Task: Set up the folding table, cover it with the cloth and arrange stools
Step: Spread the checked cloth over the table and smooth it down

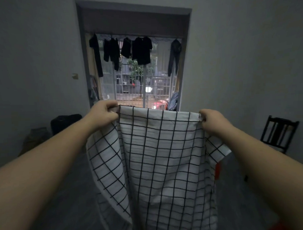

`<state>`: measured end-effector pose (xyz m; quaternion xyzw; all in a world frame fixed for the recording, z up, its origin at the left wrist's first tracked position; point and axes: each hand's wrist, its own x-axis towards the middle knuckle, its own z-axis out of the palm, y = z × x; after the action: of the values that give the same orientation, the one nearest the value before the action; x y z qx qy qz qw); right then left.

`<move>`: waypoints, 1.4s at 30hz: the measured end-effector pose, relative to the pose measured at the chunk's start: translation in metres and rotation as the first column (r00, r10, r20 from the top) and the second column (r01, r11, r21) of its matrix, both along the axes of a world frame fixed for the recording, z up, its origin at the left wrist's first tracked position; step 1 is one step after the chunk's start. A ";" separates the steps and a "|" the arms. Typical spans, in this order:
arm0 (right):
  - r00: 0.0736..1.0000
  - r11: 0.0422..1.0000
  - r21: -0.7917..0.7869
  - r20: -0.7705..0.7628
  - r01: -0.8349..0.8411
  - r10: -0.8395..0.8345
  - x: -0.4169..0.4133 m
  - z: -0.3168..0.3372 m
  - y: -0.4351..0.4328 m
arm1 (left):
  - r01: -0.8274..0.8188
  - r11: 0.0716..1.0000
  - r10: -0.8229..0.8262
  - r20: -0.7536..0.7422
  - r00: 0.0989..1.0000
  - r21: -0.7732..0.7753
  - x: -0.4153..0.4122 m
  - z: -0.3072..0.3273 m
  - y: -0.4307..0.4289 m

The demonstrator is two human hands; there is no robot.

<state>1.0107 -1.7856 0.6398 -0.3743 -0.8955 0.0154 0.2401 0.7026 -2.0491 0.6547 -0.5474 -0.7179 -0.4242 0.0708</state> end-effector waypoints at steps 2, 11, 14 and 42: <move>0.999 1.000 -0.001 0.029 0.026 -0.026 0.001 0.004 0.004 | -0.058 0.998 0.055 -0.069 0.996 -0.037 -0.007 0.006 -0.004; 0.996 0.976 0.218 0.077 0.016 -0.034 0.005 0.027 0.021 | -0.199 0.944 0.080 -0.401 0.913 -0.264 -0.038 0.031 -0.009; 0.991 0.972 0.233 0.113 0.038 -0.066 0.003 0.033 0.027 | -0.207 0.917 0.039 -0.439 0.897 -0.341 -0.043 0.034 -0.005; 0.942 0.980 0.154 0.294 0.123 -0.164 -0.062 -0.029 0.259 | -0.392 0.812 0.190 -0.439 0.878 -0.432 -0.107 -0.029 0.245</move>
<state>0.9487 -1.5262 0.6104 -0.4196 -0.8911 -0.1202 0.1240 0.5957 -1.8042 0.6258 -0.4982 -0.8532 -0.0906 0.1249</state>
